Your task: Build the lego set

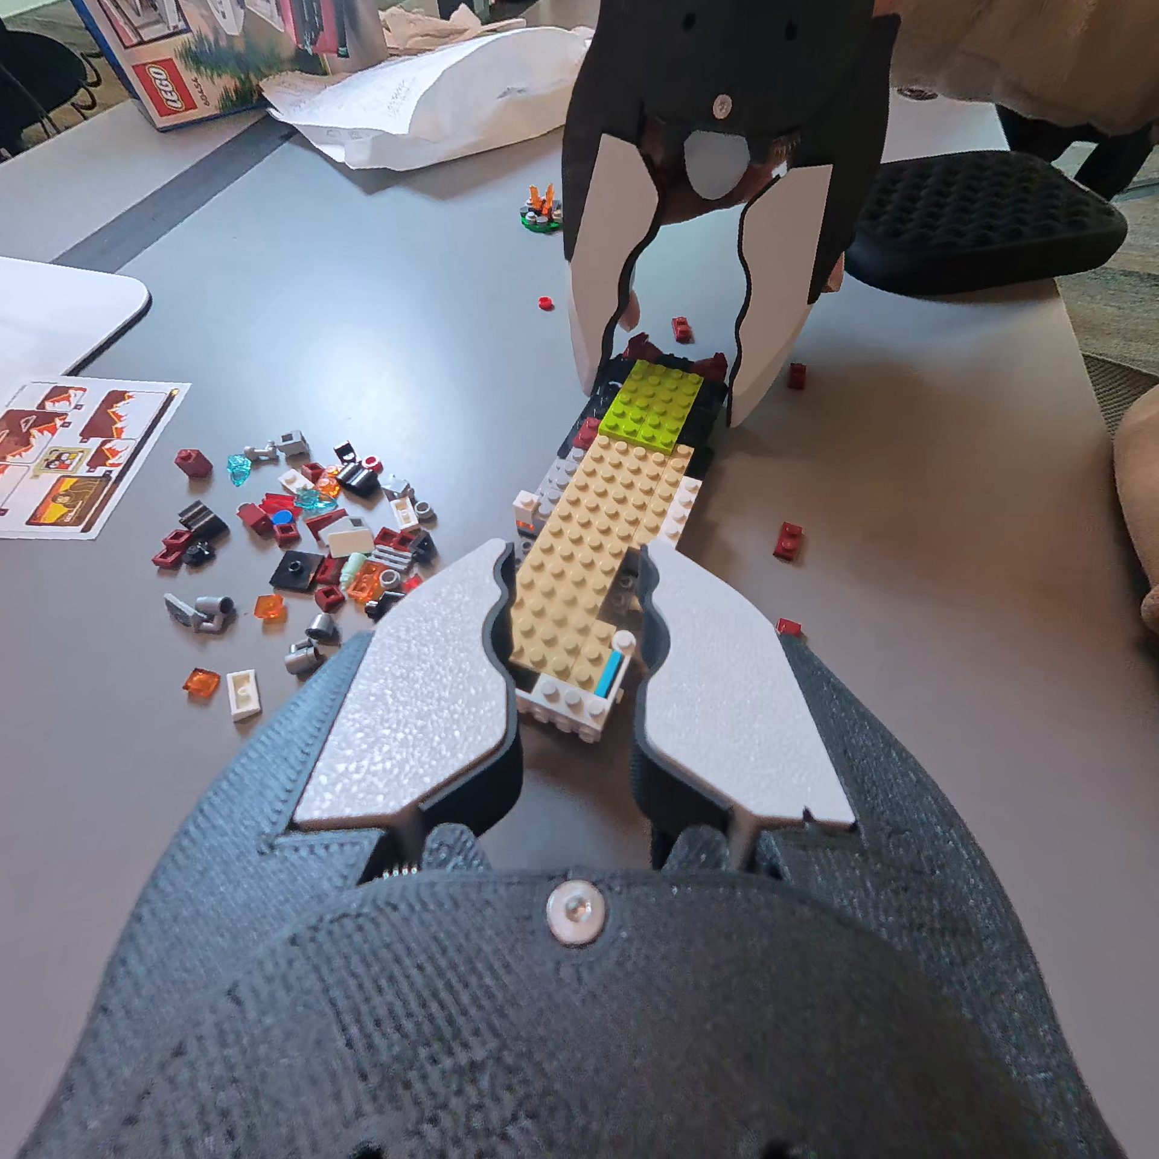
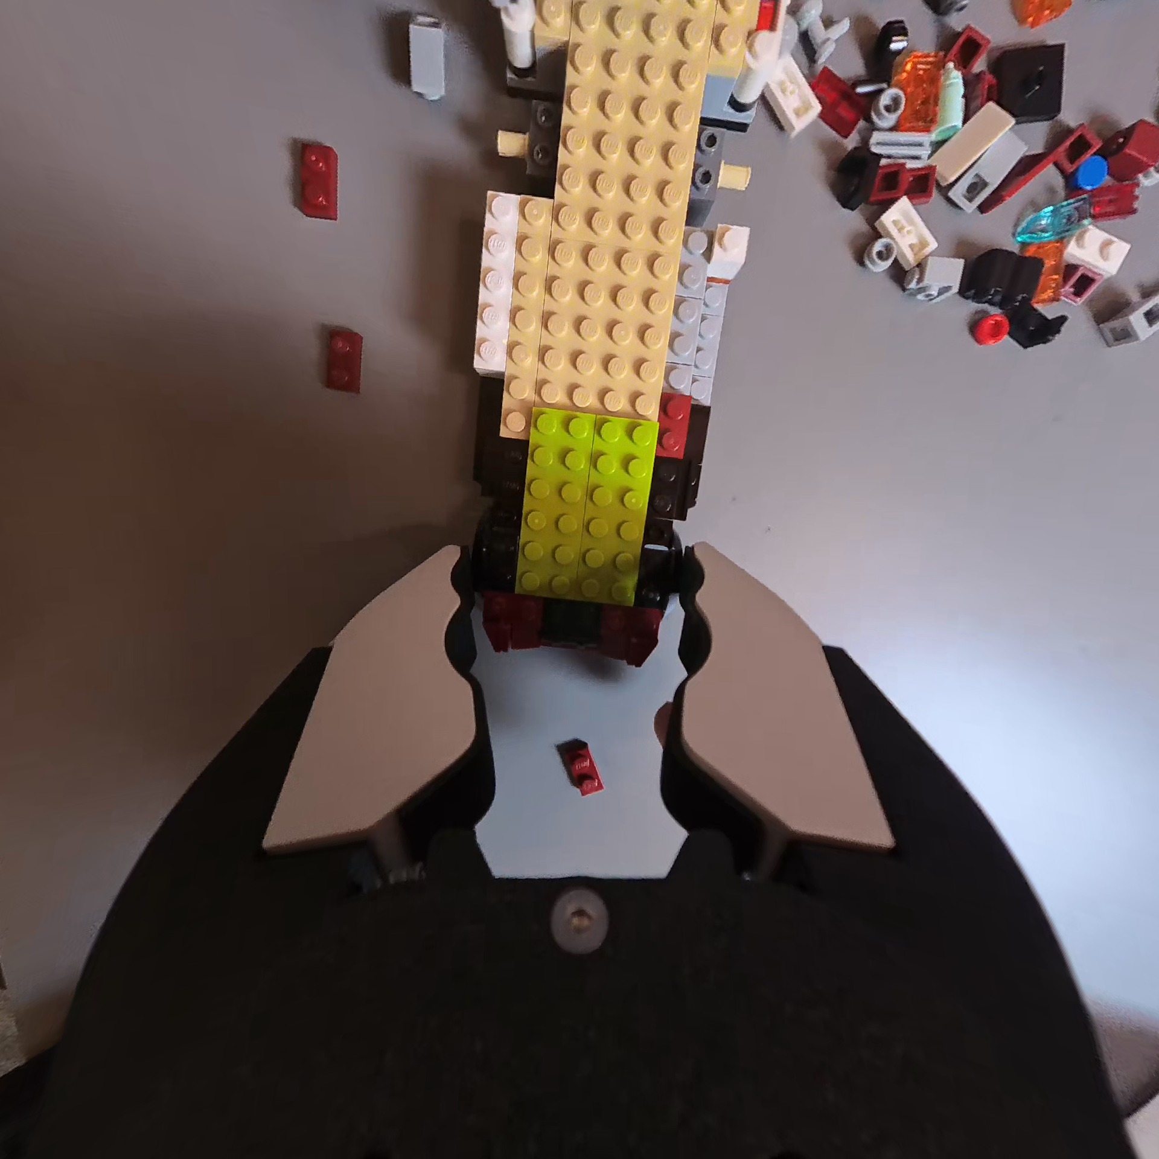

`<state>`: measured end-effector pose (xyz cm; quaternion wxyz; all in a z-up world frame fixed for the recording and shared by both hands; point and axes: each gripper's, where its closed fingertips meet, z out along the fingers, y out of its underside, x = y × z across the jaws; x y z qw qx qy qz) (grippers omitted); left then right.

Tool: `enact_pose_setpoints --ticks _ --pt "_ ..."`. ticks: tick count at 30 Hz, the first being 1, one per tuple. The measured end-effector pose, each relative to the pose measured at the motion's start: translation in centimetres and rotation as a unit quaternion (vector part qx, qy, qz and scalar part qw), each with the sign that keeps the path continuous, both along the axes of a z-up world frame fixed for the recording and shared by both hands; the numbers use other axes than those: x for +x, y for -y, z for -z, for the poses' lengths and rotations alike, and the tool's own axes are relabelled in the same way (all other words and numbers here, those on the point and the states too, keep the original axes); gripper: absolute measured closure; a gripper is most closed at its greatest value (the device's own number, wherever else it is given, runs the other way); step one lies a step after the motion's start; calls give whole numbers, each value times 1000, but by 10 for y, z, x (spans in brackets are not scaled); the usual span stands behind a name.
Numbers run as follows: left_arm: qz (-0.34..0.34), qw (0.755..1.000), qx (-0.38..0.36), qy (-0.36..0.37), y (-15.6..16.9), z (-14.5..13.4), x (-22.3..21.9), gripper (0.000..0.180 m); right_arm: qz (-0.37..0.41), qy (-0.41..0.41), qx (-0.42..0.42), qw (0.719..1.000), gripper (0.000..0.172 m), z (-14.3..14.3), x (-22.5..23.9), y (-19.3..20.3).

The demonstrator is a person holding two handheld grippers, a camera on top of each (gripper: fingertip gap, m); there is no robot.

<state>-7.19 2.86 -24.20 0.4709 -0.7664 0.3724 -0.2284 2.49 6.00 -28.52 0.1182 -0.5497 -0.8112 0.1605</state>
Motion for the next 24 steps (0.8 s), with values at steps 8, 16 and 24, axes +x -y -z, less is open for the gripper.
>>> enact_pose_setpoints --ticks 8,16,24 --pt "3 1000 0 -4 1 1 2 143 33 -5 -2 999 108 0 12 -3" --pt "0 1000 4 -8 1 1 2 143 40 -38 -18 998 104 -11 12 -1" --pt "-4 1000 -3 -5 -1 2 -1 140 53 -38 6 998 107 -4 13 -3"
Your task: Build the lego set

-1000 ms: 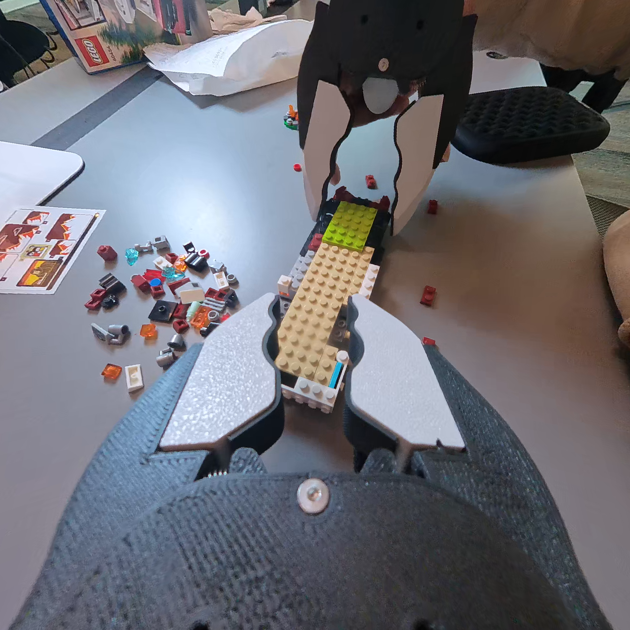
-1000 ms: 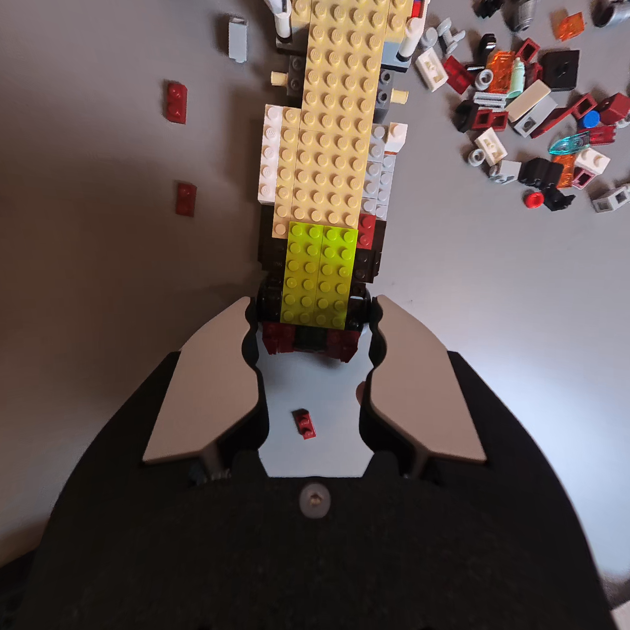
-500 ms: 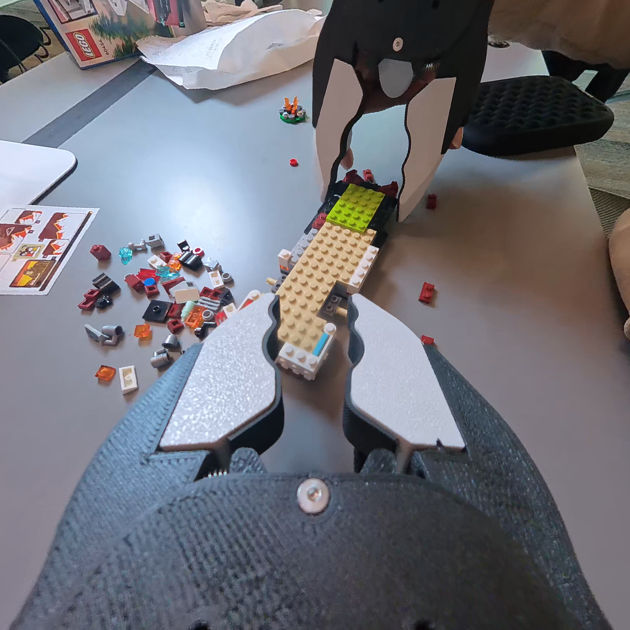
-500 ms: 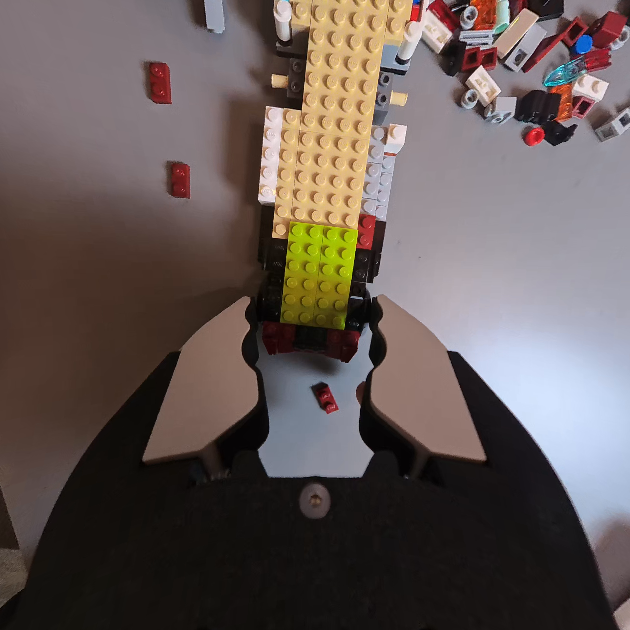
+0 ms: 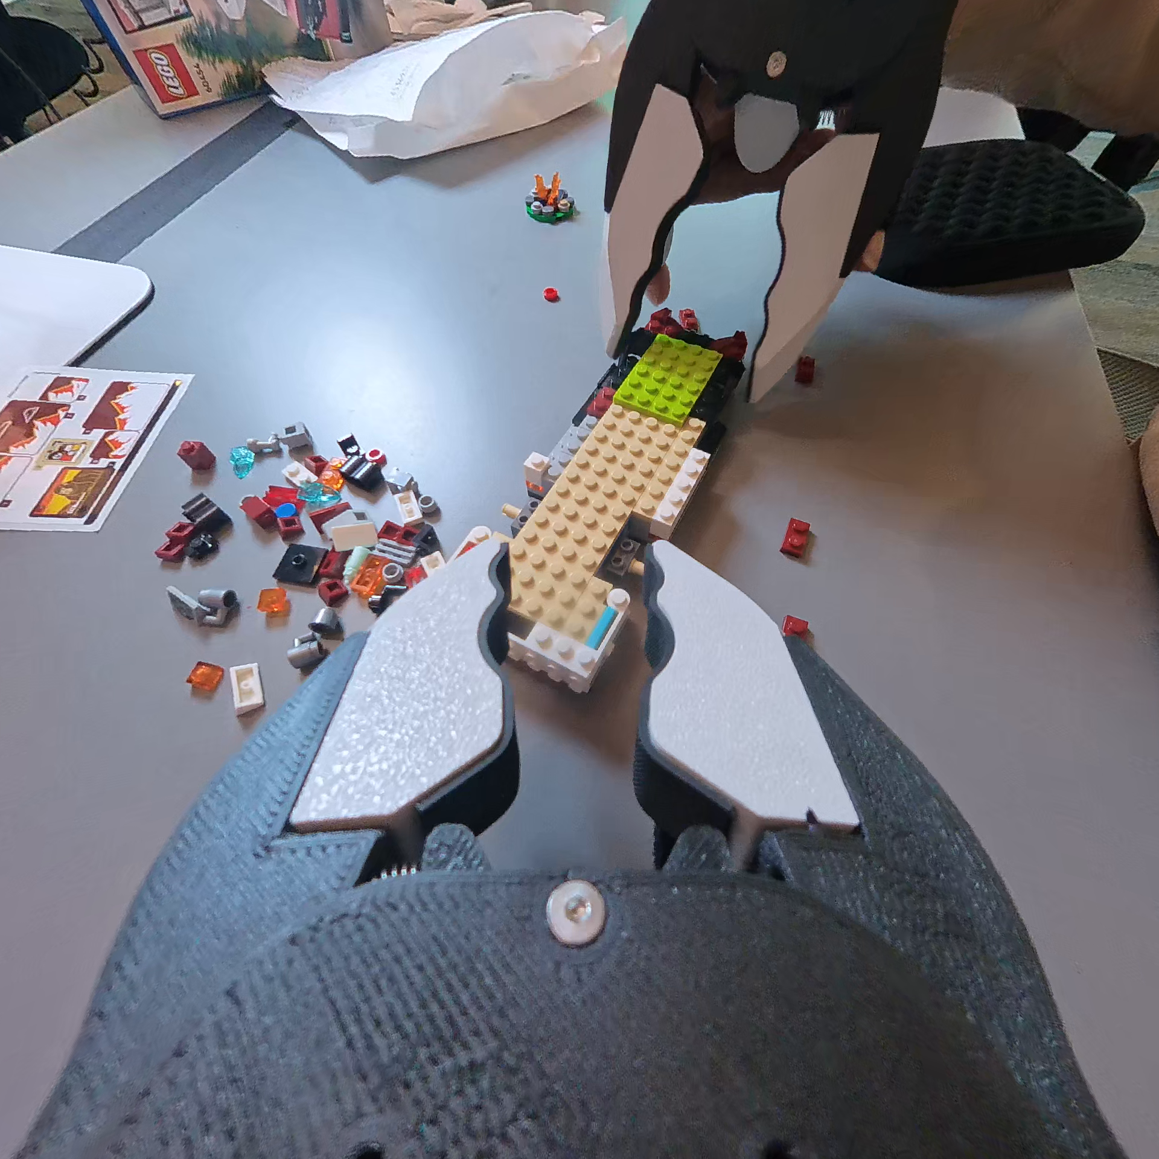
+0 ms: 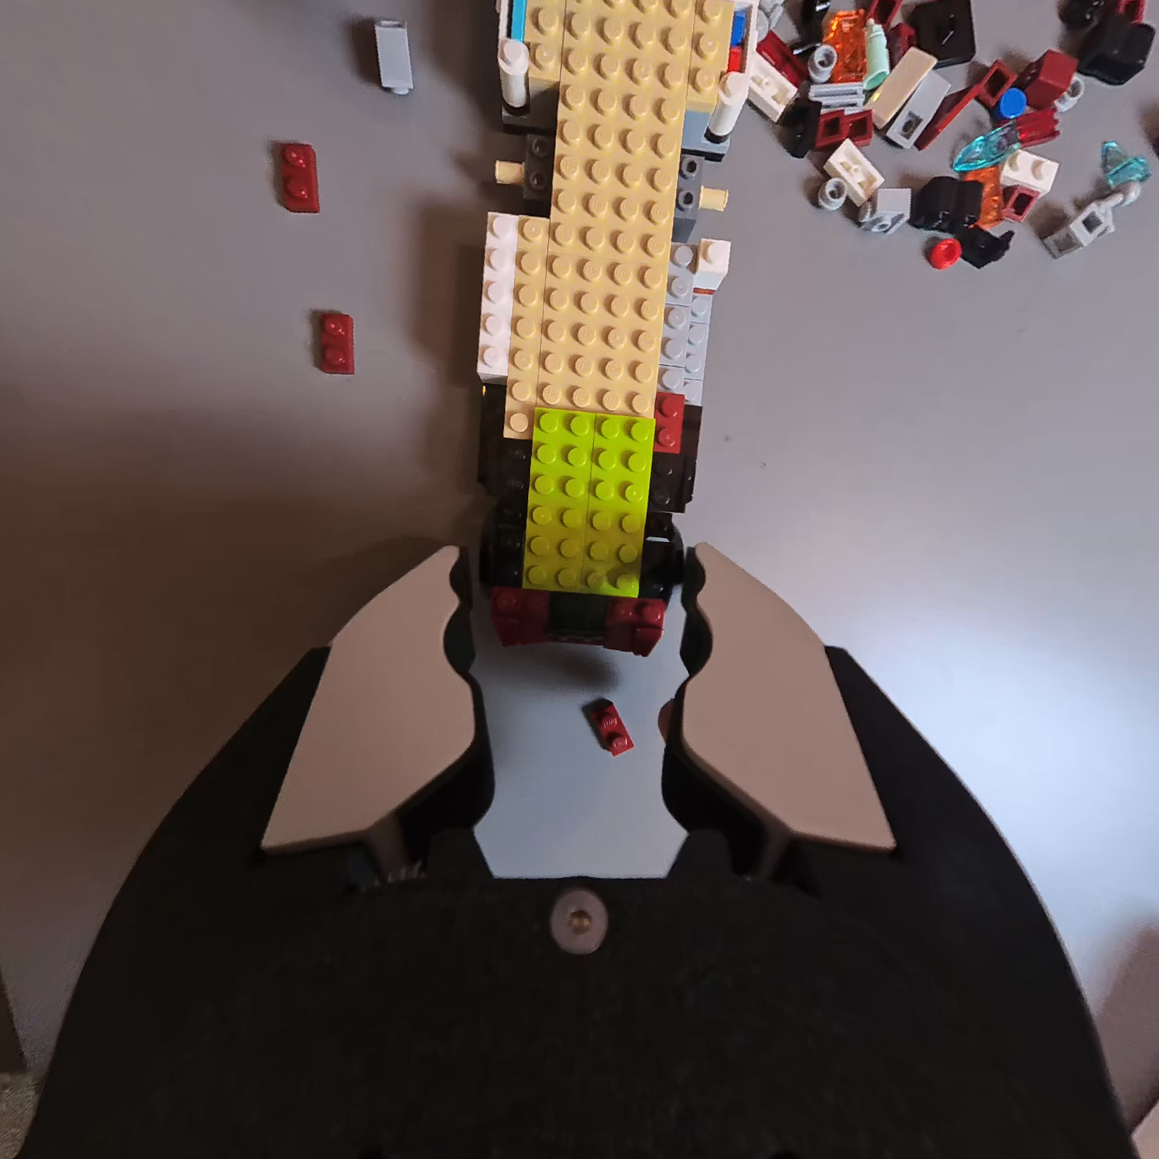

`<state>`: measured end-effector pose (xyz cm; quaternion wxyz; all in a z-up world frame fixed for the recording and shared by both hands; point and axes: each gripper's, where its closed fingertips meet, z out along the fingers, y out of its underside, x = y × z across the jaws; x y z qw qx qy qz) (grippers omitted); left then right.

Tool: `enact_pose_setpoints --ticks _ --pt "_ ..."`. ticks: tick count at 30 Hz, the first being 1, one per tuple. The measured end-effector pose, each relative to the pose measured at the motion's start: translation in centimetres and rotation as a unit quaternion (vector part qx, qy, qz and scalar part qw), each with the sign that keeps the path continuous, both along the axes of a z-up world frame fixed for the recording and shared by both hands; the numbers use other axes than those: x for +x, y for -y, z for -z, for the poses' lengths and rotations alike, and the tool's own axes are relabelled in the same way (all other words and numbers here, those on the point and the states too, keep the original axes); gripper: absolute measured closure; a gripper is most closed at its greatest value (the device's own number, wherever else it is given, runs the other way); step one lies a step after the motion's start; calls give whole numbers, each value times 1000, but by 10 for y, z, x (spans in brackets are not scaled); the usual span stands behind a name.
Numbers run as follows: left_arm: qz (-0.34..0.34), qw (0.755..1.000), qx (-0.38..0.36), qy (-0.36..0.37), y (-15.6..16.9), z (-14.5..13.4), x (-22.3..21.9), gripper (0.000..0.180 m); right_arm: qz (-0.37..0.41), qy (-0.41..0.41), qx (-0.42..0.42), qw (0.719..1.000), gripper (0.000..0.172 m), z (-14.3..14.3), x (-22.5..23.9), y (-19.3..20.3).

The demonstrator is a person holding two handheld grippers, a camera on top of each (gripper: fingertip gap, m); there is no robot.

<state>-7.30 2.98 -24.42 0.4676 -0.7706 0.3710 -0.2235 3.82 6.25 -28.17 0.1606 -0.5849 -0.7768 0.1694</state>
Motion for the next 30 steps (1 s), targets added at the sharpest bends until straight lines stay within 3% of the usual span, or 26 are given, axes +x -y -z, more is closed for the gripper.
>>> enact_pose_setpoints --ticks 13,23,30 --pt "24 1000 -12 -1 6 4 6 128 -66 -9 5 998 110 1 4 10" --pt "37 998 -42 -3 9 11 3 115 -42 -46 -9 998 105 -12 8 2" --pt "39 997 -65 -29 10 23 -7 106 -34 -58 -14 998 105 -2 6 8"
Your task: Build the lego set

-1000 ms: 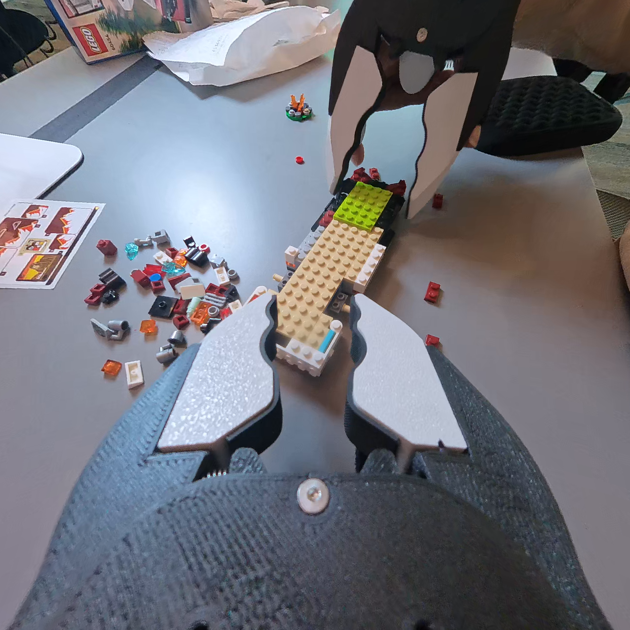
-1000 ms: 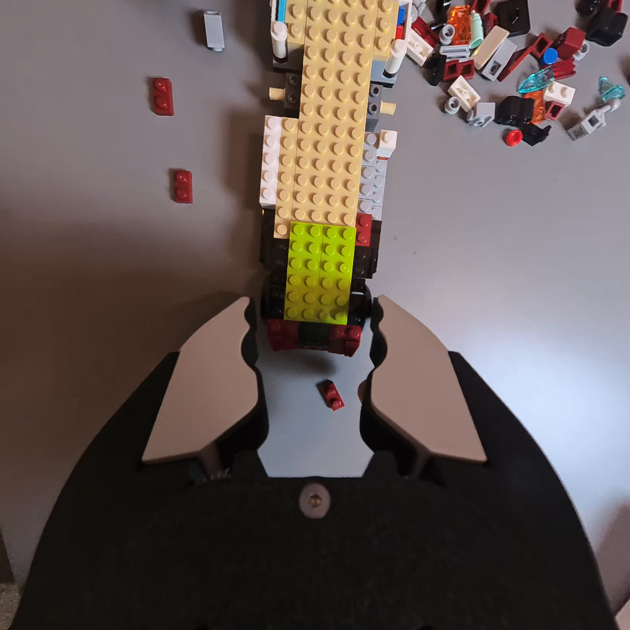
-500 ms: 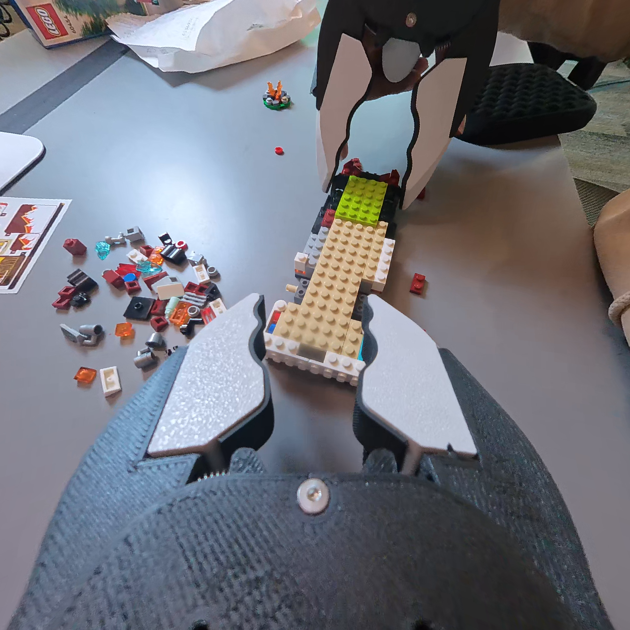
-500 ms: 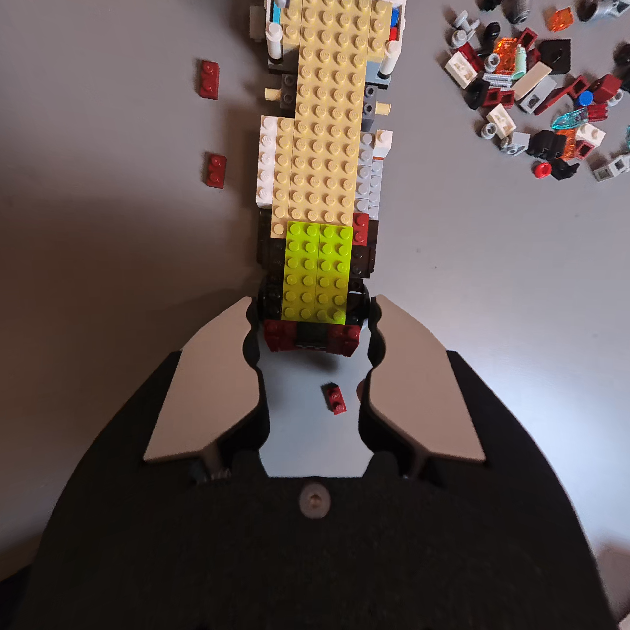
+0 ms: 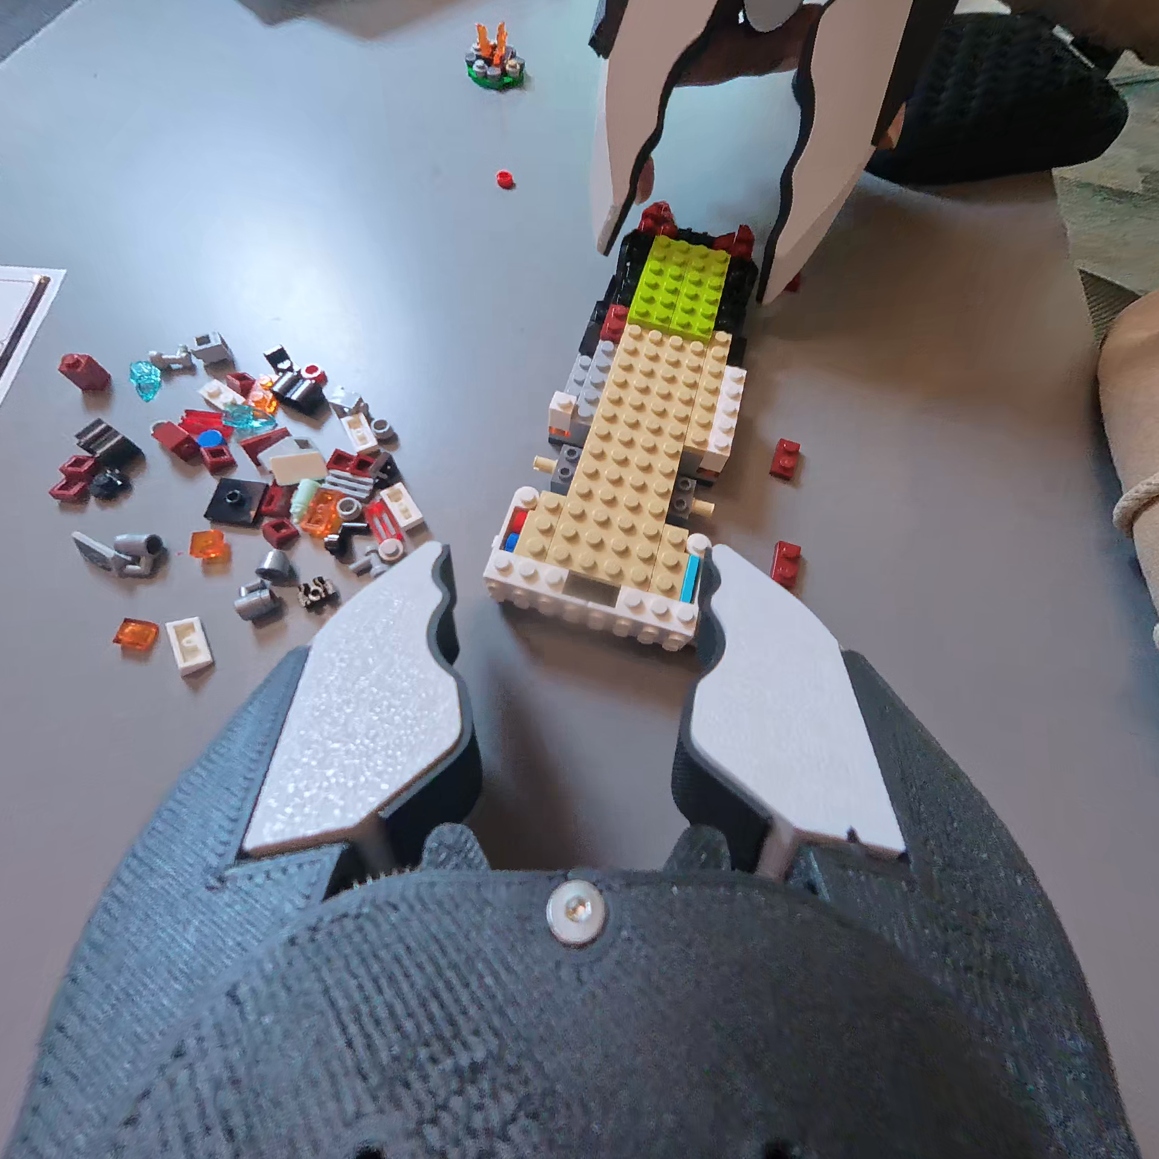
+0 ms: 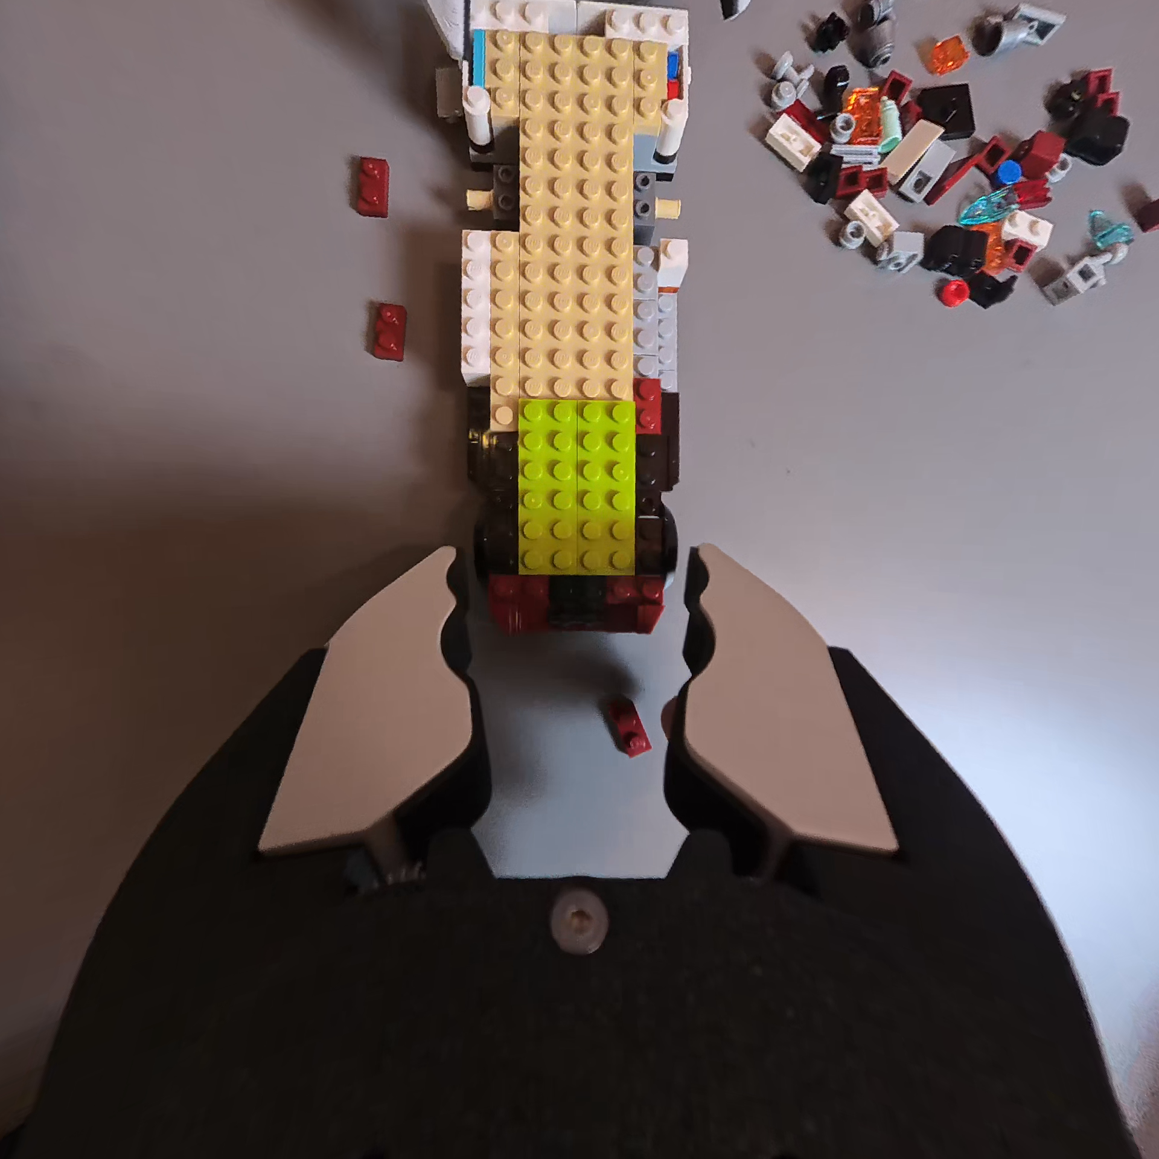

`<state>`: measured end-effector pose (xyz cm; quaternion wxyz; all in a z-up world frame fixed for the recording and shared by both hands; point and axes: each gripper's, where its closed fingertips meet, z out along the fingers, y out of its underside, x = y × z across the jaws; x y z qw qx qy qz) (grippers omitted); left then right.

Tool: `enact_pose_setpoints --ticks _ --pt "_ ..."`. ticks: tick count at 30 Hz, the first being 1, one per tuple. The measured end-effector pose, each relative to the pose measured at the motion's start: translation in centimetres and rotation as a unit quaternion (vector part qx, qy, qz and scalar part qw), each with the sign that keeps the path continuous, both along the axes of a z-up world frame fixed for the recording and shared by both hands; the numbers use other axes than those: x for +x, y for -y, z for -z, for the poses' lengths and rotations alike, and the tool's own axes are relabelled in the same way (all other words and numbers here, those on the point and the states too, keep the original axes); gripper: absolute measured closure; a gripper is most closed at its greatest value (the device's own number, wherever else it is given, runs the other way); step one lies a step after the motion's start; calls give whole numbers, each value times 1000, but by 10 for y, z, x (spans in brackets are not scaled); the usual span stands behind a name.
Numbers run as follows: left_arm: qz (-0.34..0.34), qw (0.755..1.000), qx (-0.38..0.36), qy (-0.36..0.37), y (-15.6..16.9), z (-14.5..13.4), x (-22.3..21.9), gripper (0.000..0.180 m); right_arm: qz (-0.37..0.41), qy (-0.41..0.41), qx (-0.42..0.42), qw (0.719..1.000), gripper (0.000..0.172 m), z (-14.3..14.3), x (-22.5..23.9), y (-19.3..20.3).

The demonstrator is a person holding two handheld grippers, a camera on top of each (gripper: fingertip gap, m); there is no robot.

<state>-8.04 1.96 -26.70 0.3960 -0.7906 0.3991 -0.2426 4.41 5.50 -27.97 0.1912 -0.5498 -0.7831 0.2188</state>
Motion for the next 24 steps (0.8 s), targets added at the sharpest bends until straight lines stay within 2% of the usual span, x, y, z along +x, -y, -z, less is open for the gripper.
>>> enact_pose_setpoints --ticks 2,12,24 --pt "2 1000 -7 -7 1 3 -1 105 -3 0 -1 1000 111 1 -2 1" --pt "3 1000 -3 -10 1 4 0 107 -18 10 -5 1000 111 -6 -3 -13" --pt "-1 1000 -1 -19 -1 8 -1 111 -23 9 1 1000 111 2 -4 -13"
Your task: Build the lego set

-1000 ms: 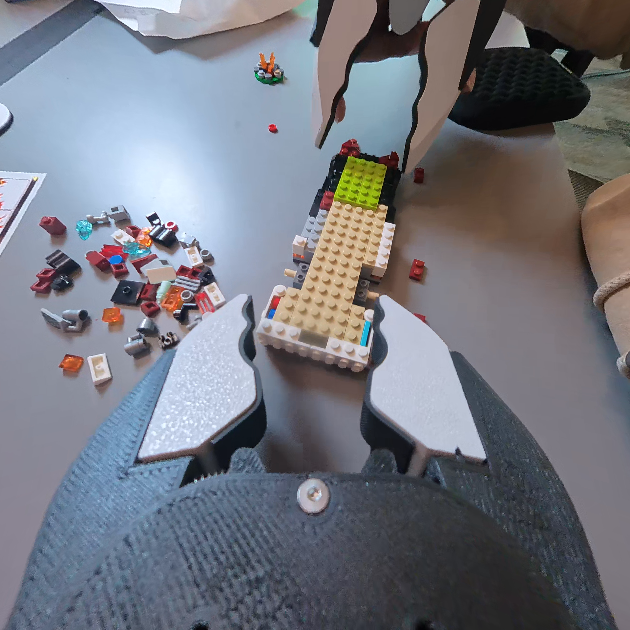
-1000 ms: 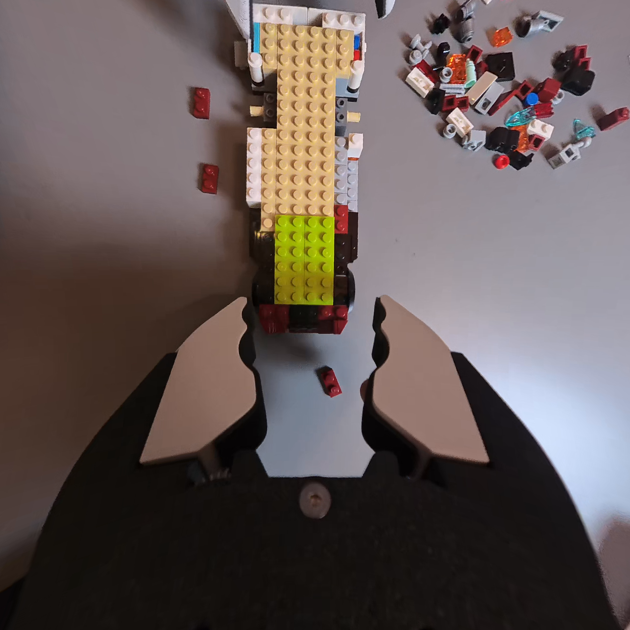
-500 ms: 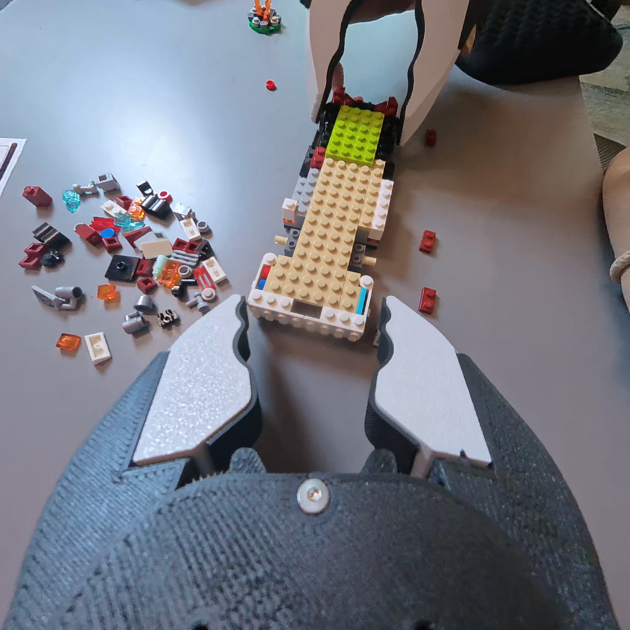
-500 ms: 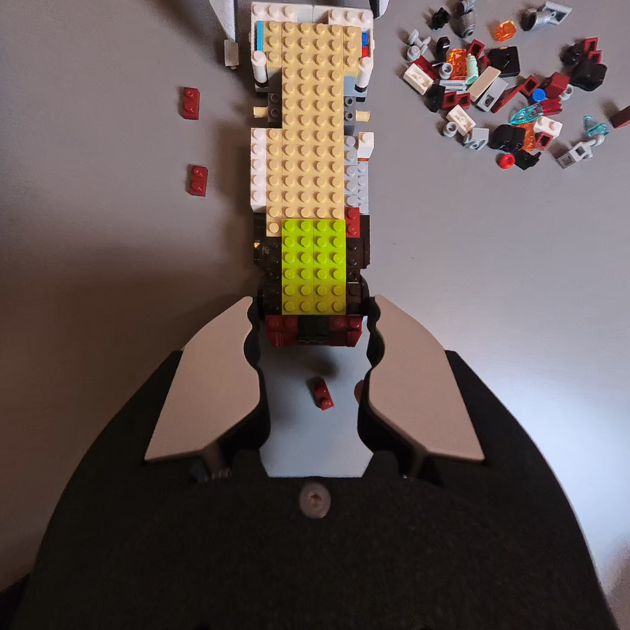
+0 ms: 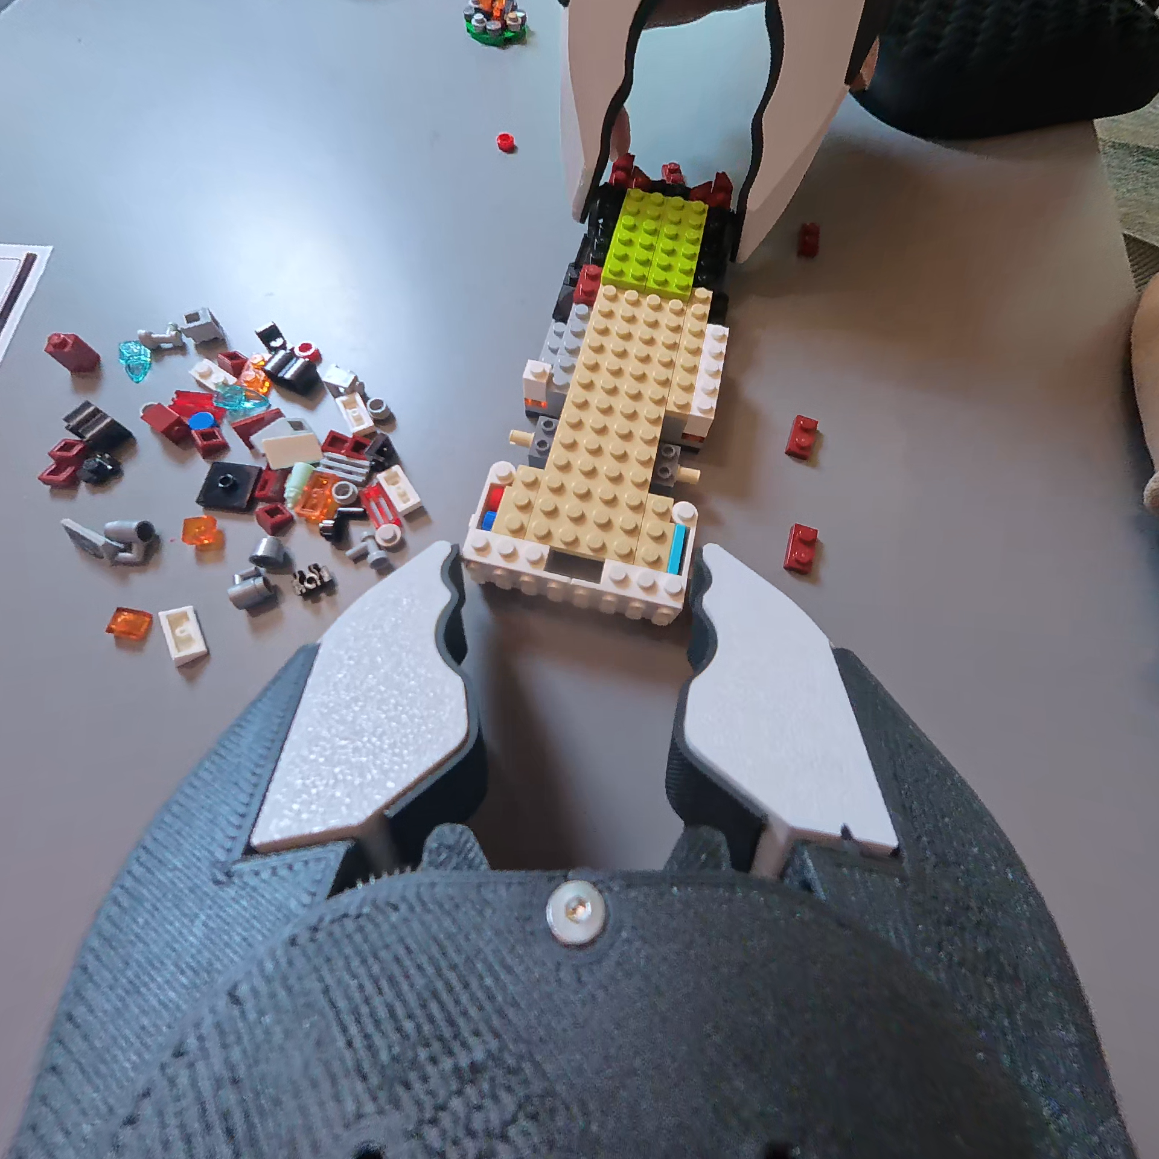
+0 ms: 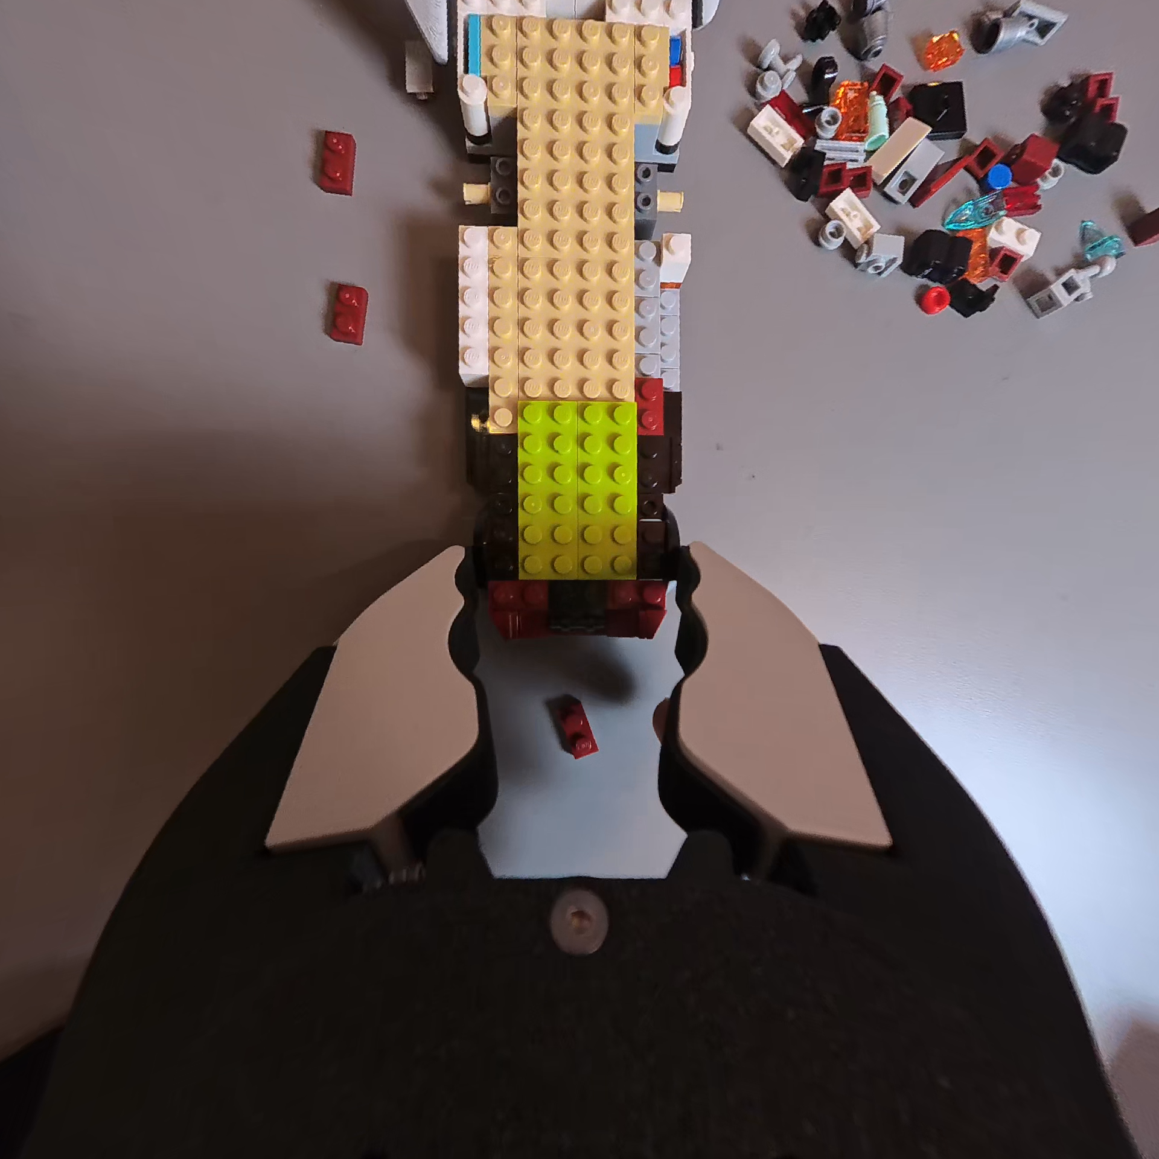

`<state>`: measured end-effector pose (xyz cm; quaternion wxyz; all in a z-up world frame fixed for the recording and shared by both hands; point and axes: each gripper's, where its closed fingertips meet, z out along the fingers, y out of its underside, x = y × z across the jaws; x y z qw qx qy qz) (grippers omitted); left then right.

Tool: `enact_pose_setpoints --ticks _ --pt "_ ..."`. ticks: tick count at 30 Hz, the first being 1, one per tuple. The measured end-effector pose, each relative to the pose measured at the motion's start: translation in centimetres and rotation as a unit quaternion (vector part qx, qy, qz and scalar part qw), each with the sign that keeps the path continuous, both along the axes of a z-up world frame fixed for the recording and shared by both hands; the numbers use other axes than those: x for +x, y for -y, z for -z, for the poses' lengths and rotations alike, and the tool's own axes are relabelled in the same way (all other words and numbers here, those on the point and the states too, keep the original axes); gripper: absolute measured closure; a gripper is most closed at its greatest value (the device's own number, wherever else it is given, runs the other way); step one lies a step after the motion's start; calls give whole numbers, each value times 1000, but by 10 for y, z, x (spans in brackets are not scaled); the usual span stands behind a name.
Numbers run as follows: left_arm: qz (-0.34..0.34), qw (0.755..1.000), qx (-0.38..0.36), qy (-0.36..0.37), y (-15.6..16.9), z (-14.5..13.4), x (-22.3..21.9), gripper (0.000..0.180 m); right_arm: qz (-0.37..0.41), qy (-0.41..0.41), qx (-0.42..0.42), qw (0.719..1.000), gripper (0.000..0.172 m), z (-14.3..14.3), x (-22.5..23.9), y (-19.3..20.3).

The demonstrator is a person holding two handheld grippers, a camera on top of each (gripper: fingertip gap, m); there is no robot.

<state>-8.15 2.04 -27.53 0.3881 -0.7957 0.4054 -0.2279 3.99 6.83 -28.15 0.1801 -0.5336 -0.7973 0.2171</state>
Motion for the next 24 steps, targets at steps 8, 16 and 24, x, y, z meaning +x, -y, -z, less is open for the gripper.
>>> enact_pose_setpoints --ticks 8,16,24 --pt "3 1000 -1 -5 1 0 -1 111 2 -9 3 1000 111 -1 -1 -3" --pt "1 1000 -1 4 2 -3 -5 112 18 -26 -2 1000 113 -5 2 -7" --pt "2 1000 2 1 3 -1 -2 109 26 -37 -2 999 114 -5 0 -8"
